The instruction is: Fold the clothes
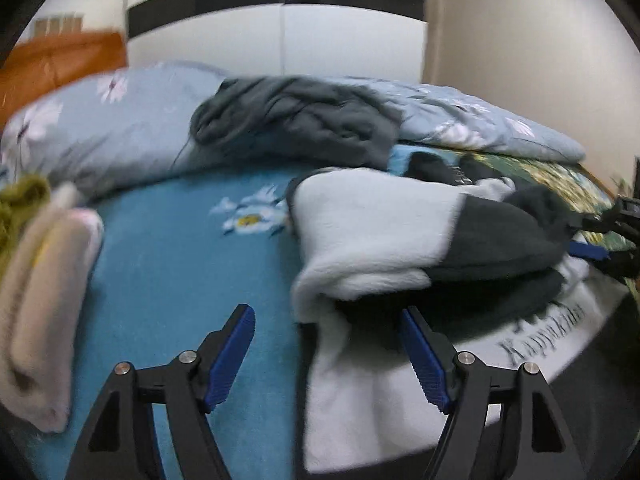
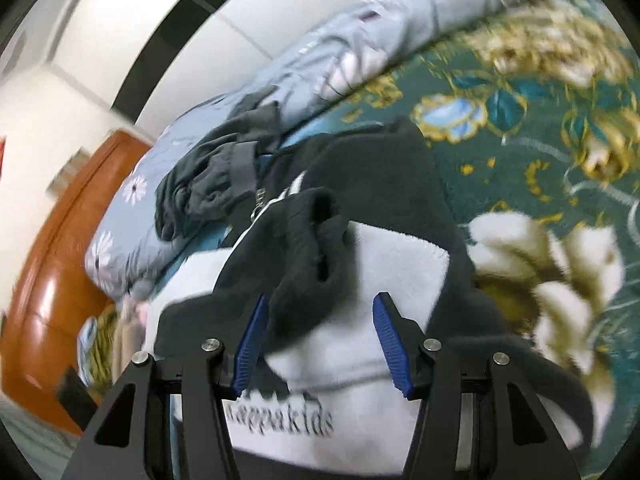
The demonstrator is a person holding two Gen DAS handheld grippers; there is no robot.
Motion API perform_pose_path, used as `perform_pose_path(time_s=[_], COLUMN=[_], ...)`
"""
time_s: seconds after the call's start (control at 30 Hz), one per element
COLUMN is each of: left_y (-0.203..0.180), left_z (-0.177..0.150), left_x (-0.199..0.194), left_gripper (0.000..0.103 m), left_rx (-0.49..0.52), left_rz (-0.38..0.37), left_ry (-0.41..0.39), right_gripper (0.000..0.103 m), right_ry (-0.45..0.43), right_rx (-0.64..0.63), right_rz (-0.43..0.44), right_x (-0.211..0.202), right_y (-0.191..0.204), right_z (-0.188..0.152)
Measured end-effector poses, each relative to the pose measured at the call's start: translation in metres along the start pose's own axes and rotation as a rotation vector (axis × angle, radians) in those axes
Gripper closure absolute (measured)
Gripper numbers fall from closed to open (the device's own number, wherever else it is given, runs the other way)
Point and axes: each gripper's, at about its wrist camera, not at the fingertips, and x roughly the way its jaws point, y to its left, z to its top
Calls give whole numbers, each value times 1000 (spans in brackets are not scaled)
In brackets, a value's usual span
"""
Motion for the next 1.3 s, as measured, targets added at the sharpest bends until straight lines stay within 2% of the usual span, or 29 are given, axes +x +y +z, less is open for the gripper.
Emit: perform_pose_path(time_s=[0.03,0.17,0.2,0.27,0.37,0.53,0.6,0.73,0.8,0.93,1.0,1.2,1.3], left_y=[6,17,20,24,29,31,26,23,26,25,25,36,37], left_z=[1,-1,-3,-3,-2,-1,-1,-1,-1,0,0,-10,-16], left_x=[6,20,20,22,28,33,37,44,45,45,42,17,-2], left_gripper=[25,25,25,25,24,24,24,24,24,23,23,24,24], left_rx=[-41,-132,-156,-173,-200,-204,-183,-173,-184,-185,-182,-234,-219], left_rz=[-30,-57,-70,-79,-92,-114,-112,-106,-116,-117,-127,-253,-278], left_ry=[-3,10,10,14,28,41,59,93,98,115,127,142,129], right_gripper=[47,49,53,80,85,86,86,86,86,86,85,76,64], right_ry=[-1,10,11,8,-11,-171,-195,-101,-73,-60,-41,-28,-45], right_rx=[11,28,32,27,-19,-179,-196,-74,-31,18,1,-81,-125], right_rz=[5,22,20,9,-6,52,22,-77,-83,-60,-81,-93,-117], right_x=[2,11,13,14,9,-46,-56,-37,-29,-26,-24,-52,-81], right_y=[1,12,14,19,32,50,40,-12,-29,-39,-34,-21,-27], right_z=[2,9,10,13,18,24,24,18,13,14,15,3,-12])
